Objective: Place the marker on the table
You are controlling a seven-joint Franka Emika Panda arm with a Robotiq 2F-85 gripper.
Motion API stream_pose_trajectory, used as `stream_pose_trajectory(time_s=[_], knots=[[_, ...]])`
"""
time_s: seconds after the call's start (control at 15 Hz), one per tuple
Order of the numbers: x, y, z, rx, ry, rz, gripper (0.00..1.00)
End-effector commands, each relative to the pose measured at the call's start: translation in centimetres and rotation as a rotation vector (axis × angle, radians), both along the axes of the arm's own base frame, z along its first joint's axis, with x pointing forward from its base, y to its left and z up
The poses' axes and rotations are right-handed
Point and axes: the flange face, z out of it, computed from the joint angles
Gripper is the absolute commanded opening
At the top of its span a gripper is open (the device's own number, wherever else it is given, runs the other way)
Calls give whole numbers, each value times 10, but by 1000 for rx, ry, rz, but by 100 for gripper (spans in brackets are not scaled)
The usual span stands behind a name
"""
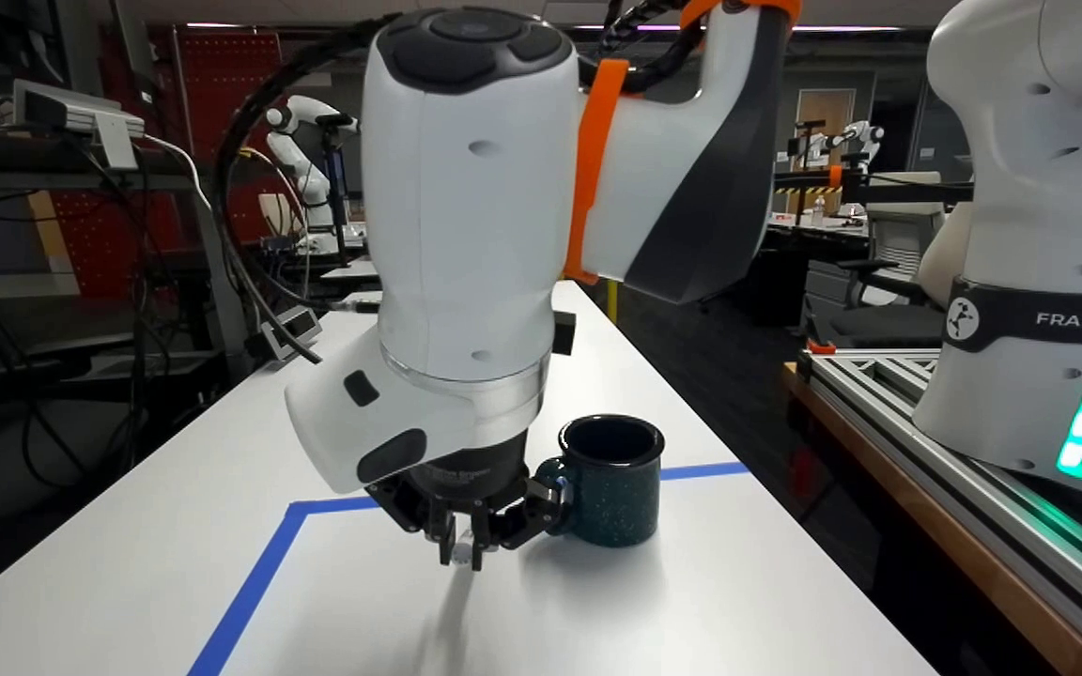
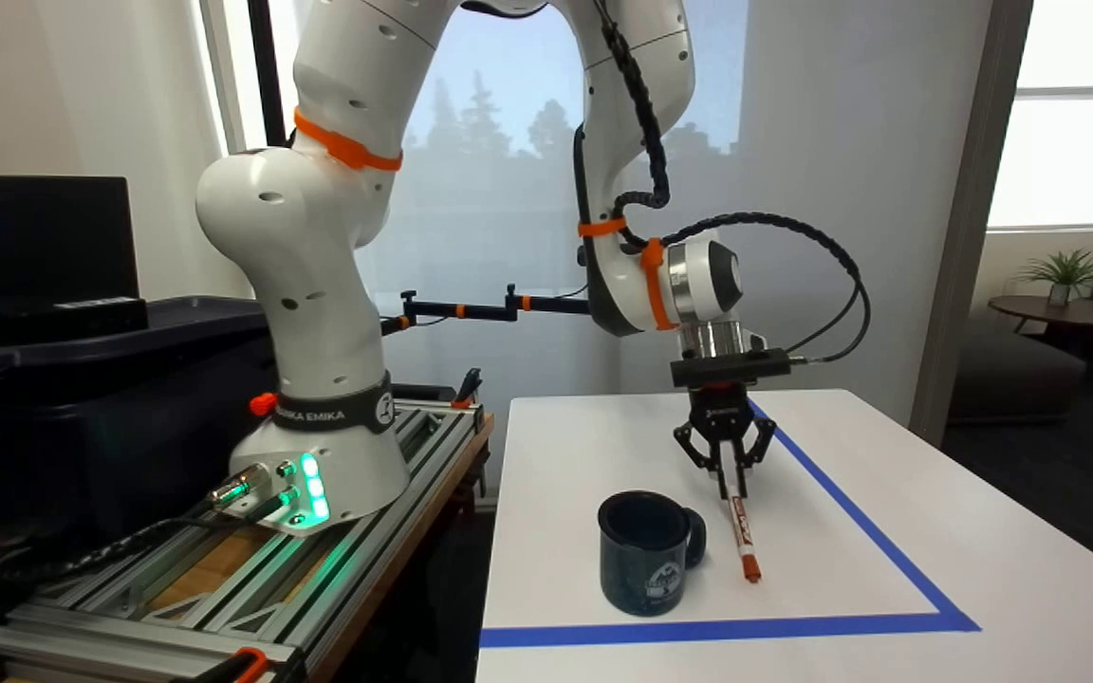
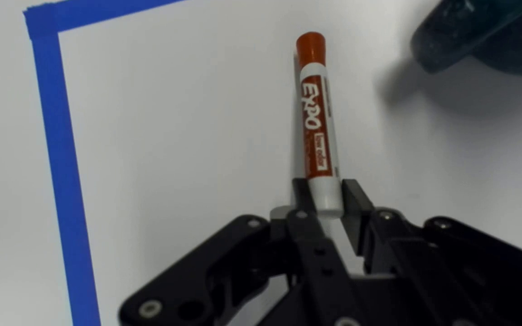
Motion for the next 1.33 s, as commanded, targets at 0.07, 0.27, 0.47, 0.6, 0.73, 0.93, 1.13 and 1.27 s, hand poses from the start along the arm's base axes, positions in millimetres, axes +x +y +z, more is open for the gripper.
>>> stream_pose_trajectory(time_s=[0.07,0.27,0.47,0.6,0.73,0.93,1.13,1.27], knots=[[-17,2,-7,93,46,66,5],[-21,-1,-7,139,61,99,5],[-25,-4,-8,167,74,137,5],[-29,-4,-6,180,88,167,5],[-33,-5,-4,194,97,192,8],[-40,-6,-5,204,117,220,47],[-51,-11,-2,199,144,237,69],[-58,-14,1,200,167,233,83]])
